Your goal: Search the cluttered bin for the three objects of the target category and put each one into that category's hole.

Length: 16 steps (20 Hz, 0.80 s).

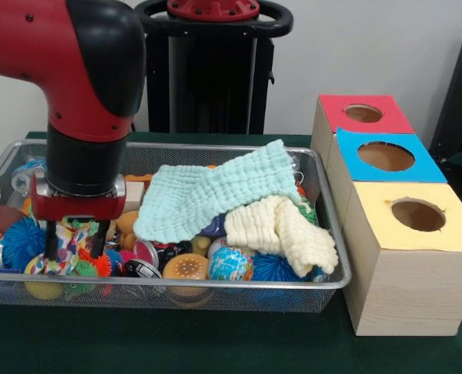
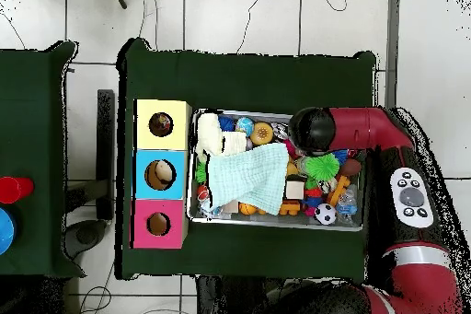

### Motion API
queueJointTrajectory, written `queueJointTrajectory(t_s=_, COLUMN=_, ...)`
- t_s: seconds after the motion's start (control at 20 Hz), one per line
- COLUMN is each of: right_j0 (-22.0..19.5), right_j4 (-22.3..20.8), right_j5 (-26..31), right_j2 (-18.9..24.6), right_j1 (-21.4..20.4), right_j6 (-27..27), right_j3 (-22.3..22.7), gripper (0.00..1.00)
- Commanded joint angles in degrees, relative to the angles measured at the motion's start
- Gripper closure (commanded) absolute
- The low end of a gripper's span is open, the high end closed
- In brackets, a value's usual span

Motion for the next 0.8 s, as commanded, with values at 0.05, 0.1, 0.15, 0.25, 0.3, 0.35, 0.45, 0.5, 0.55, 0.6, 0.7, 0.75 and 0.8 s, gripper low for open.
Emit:
queueJointTrajectory(t_s=0.05, right_j0=3.6, right_j4=-9.2, right_j5=-2.9, right_j2=-1.5, right_j1=0.8, right_j6=-7.7, right_j3=-0.5, gripper=0.00)
queueJointTrajectory(t_s=0.1, right_j0=3.7, right_j4=-9.5, right_j5=-2.6, right_j2=-1.8, right_j1=0.7, right_j6=-7.6, right_j3=-0.4, gripper=0.00)
queueJointTrajectory(t_s=0.15, right_j0=3.7, right_j4=-9.9, right_j5=-2.5, right_j2=-1.9, right_j1=0.8, right_j6=-7.8, right_j3=-0.3, gripper=0.00)
queueJointTrajectory(t_s=0.25, right_j0=4.0, right_j4=-10.3, right_j5=-2.3, right_j2=-2.0, right_j1=1.5, right_j6=-7.2, right_j3=-1.0, gripper=0.00)
queueJointTrajectory(t_s=0.3, right_j0=4.2, right_j4=-10.6, right_j5=-2.2, right_j2=-2.1, right_j1=1.5, right_j6=-6.9, right_j3=-1.1, gripper=0.00)
queueJointTrajectory(t_s=0.35, right_j0=4.6, right_j4=-11.2, right_j5=-1.7, right_j2=-2.5, right_j1=1.9, right_j6=-6.7, right_j3=-1.8, gripper=0.00)
queueJointTrajectory(t_s=0.45, right_j0=5.3, right_j4=-11.7, right_j5=0.1, right_j2=-3.2, right_j1=2.1, right_j6=-6.8, right_j3=-2.3, gripper=0.00)
queueJointTrajectory(t_s=0.5, right_j0=5.5, right_j4=-11.8, right_j5=0.8, right_j2=-3.3, right_j1=2.2, right_j6=-7.1, right_j3=-2.3, gripper=0.00)
queueJointTrajectory(t_s=0.55, right_j0=5.9, right_j4=-11.9, right_j5=2.4, right_j2=-3.8, right_j1=2.5, right_j6=-7.3, right_j3=-2.2, gripper=0.00)
queueJointTrajectory(t_s=0.6, right_j0=6.1, right_j4=-11.9, right_j5=3.2, right_j2=-4.2, right_j1=2.6, right_j6=-7.2, right_j3=-2.1, gripper=0.00)
queueJointTrajectory(t_s=0.7, right_j0=6.8, right_j4=-12.3, right_j5=4.5, right_j2=-5.2, right_j1=3.0, right_j6=-7.0, right_j3=-2.6, gripper=0.00)
queueJointTrajectory(t_s=0.75, right_j0=7.4, right_j4=-12.7, right_j5=4.8, right_j2=-5.7, right_j1=3.3, right_j6=-6.7, right_j3=-3.1, gripper=0.00)
queueJointTrajectory(t_s=0.8, right_j0=7.8, right_j4=-12.8, right_j5=4.9, right_j2=-6.3, right_j1=3.5, right_j6=-6.4, right_j3=-3.5, gripper=0.00)
